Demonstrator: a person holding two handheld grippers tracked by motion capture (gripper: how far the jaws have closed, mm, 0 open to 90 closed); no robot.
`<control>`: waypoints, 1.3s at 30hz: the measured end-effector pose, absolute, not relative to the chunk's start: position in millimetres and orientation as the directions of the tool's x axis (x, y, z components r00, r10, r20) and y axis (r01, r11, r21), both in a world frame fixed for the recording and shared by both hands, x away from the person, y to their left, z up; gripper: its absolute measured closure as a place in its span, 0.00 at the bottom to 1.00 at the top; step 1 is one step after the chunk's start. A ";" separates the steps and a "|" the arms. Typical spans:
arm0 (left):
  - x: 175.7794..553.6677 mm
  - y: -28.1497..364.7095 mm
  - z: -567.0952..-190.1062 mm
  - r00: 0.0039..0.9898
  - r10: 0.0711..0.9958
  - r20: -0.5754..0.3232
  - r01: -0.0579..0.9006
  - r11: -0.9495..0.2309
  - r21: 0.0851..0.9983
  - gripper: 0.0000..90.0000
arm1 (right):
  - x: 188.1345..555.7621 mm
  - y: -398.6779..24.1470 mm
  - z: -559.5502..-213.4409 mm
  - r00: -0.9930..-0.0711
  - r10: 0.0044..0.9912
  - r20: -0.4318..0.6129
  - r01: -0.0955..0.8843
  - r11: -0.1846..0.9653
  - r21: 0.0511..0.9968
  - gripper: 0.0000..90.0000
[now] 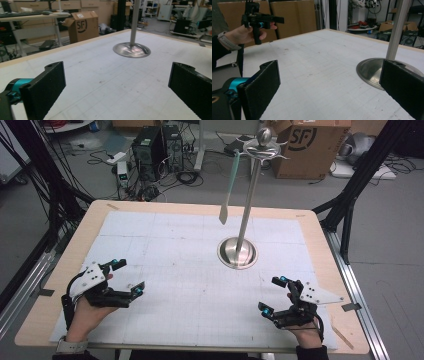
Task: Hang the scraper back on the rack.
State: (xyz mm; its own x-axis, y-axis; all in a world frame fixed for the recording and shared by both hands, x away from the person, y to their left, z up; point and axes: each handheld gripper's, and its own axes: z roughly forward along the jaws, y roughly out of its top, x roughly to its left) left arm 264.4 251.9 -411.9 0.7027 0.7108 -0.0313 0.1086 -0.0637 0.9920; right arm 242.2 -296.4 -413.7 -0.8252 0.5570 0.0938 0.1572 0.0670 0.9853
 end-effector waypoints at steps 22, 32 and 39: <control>234.9 300.8 -443.8 0.600 0.796 -0.082 0.095 0.031 0.995 0.02 | 249.2 -332.4 -423.9 -0.763 0.640 0.095 0.128 0.005 0.992 0.03; 239.6 296.5 -444.4 0.618 0.784 -0.068 0.097 0.011 0.995 0.02 | 245.8 -346.0 -427.2 -0.746 0.657 0.109 0.132 -0.015 0.991 0.03; 239.4 293.5 -439.3 0.625 0.779 -0.061 0.088 0.008 0.996 0.02 | 245.2 -338.1 -427.1 -0.758 0.644 0.104 0.138 0.003 0.990 0.03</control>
State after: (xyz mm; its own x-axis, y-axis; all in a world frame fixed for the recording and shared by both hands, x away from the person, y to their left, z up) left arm 239.4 293.5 -439.3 0.6245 0.7786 -0.0612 0.0879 0.0077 0.9961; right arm 245.2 -338.1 -427.1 -0.7582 0.6437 0.1037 0.1384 0.0035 0.9904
